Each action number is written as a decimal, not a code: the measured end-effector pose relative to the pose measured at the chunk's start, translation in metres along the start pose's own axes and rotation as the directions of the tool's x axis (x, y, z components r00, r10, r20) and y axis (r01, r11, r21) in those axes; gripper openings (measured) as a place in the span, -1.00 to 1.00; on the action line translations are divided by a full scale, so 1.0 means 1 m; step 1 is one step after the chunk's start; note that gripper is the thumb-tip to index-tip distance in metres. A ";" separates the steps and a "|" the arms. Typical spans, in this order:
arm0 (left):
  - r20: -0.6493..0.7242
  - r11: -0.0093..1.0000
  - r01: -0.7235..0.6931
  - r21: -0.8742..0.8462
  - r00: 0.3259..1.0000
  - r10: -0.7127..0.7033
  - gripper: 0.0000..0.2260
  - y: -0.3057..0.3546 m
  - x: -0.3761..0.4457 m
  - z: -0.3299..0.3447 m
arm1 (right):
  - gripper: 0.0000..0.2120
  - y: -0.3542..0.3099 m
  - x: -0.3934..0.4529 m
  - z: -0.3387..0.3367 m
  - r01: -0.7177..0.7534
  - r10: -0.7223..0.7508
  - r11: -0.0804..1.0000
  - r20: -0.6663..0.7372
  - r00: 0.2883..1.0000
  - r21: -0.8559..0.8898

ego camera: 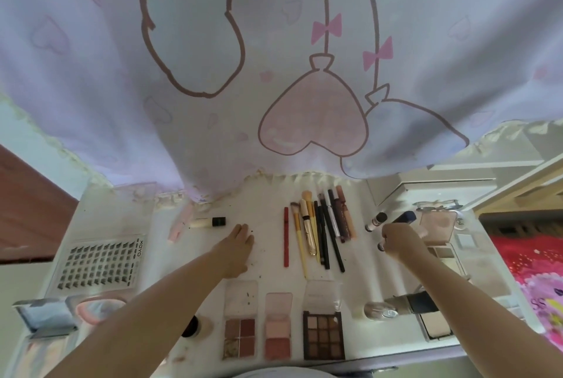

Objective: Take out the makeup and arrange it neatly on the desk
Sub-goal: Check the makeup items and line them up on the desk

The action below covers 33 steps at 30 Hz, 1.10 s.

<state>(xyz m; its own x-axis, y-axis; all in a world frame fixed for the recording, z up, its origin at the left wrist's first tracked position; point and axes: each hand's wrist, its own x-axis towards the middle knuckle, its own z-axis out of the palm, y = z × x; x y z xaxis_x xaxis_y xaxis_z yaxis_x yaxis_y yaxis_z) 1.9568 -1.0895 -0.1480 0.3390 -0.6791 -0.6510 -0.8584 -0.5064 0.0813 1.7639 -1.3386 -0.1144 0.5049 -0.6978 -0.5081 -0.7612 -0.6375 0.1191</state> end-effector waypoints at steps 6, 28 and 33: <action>0.015 1.000 -0.008 0.021 1.000 0.008 -0.38 -0.001 0.000 0.000 | -0.74 -0.007 0.004 0.003 0.005 -0.005 1.000 -0.009 1.000 0.009; -0.028 0.994 0.051 0.096 0.998 -0.048 -0.51 0.028 0.017 -0.021 | -0.62 0.063 -0.008 -0.014 -0.115 0.134 0.971 -0.077 0.988 0.210; -0.003 0.996 0.060 0.072 0.998 -0.060 -0.25 0.059 0.026 -0.013 | -0.56 0.080 0.001 0.004 -0.173 0.169 0.978 0.040 0.985 0.116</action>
<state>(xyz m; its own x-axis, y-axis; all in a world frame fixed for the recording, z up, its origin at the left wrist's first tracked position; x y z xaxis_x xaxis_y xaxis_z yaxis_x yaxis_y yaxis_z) 1.9199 -1.1440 -0.1510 0.3913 -0.6490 -0.6524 -0.8618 -0.5071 -0.0124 1.7014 -1.3888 -0.1085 0.3520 -0.7821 -0.5143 -0.8790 -0.4650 0.1054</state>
